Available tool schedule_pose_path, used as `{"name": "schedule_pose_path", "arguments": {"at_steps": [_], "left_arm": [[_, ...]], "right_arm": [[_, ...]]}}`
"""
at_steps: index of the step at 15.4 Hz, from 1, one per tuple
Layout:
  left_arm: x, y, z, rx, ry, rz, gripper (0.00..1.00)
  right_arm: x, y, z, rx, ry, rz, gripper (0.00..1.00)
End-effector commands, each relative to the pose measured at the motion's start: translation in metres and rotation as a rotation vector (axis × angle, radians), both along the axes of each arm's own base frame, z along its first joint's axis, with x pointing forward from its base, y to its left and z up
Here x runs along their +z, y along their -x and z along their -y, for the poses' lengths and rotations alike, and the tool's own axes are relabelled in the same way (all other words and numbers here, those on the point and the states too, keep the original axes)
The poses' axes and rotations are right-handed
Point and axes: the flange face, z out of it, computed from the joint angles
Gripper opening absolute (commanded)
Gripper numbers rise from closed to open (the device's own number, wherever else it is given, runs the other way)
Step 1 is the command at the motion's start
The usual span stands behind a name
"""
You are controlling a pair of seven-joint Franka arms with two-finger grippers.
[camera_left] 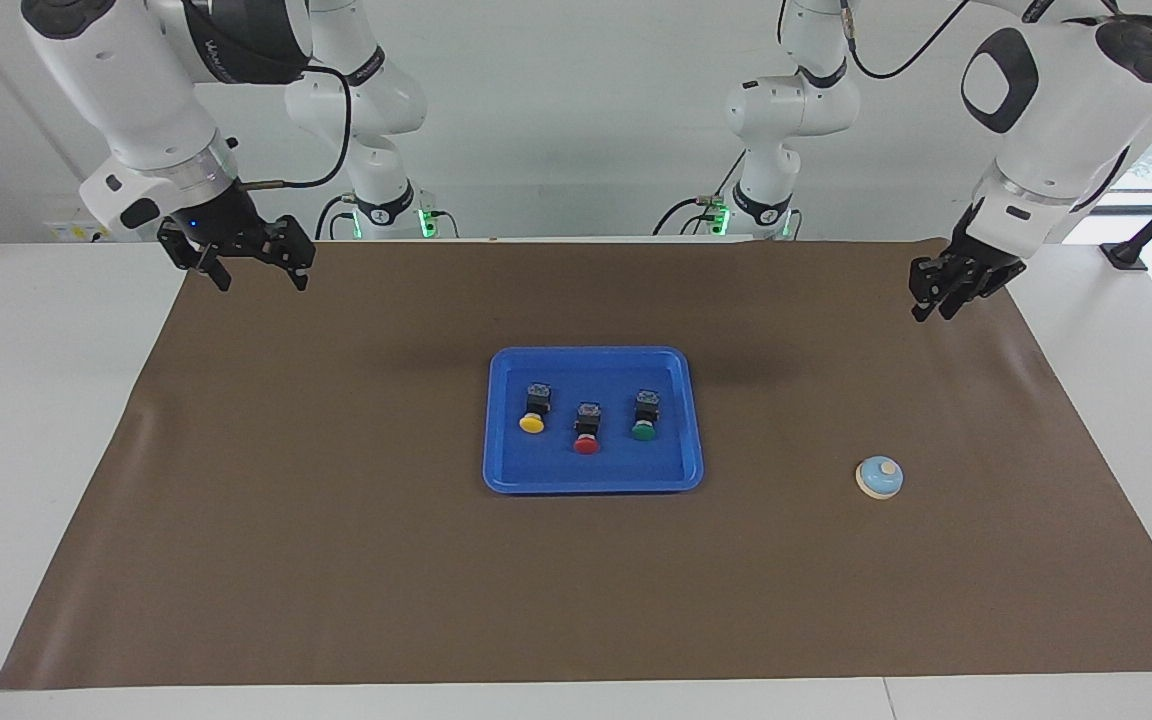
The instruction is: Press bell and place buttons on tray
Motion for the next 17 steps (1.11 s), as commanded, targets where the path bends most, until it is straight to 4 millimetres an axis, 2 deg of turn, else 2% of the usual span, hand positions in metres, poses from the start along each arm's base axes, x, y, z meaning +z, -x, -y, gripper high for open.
{"name": "schedule_pose_path", "arguments": {"at_steps": [1,3,5,7,14,17], "left_arm": [[-0.073,-0.042,0.003,-0.007,0.003,0.031,0.00],[-0.104,-0.055,0.001,-0.004,0.002,0.038,0.00],[-0.118,-0.062,-0.005,0.004,0.001,0.052,0.00],[-0.136,-0.065,-0.001,0.001,0.000,0.046,0.00],[-0.164,-0.066,0.001,0.003,-0.001,0.050,0.00],[-0.194,-0.056,0.000,0.006,-0.003,0.079,0.00]], "right_arm": [[0.002,0.004,0.001,0.022,-0.020,0.011,1.00],[0.002,0.004,0.000,0.022,-0.019,0.011,1.00],[0.003,0.004,0.000,0.022,-0.019,0.013,1.00],[0.003,0.004,0.002,0.014,-0.018,0.010,1.00],[0.002,0.007,0.005,0.010,-0.019,-0.006,1.00],[0.002,0.007,0.006,0.009,-0.019,-0.006,1.00]]}}
